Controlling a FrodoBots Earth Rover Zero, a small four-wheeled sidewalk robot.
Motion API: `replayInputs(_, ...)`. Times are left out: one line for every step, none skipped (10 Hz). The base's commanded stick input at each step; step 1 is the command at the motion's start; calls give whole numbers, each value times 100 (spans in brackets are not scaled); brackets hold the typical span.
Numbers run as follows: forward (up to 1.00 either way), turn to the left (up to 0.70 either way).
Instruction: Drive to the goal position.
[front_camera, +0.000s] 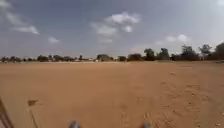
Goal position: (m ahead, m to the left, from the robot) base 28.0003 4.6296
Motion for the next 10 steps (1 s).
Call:
replayInputs(100,0)
replayInputs(100,0)
replayInputs(100,0)
replayInputs(100,0)
replayInputs(100,0)
replayInputs(100,0)
replayInputs(100,0)
replayInputs(100,0)
replayInputs(100,0)
replayInputs(100,0)
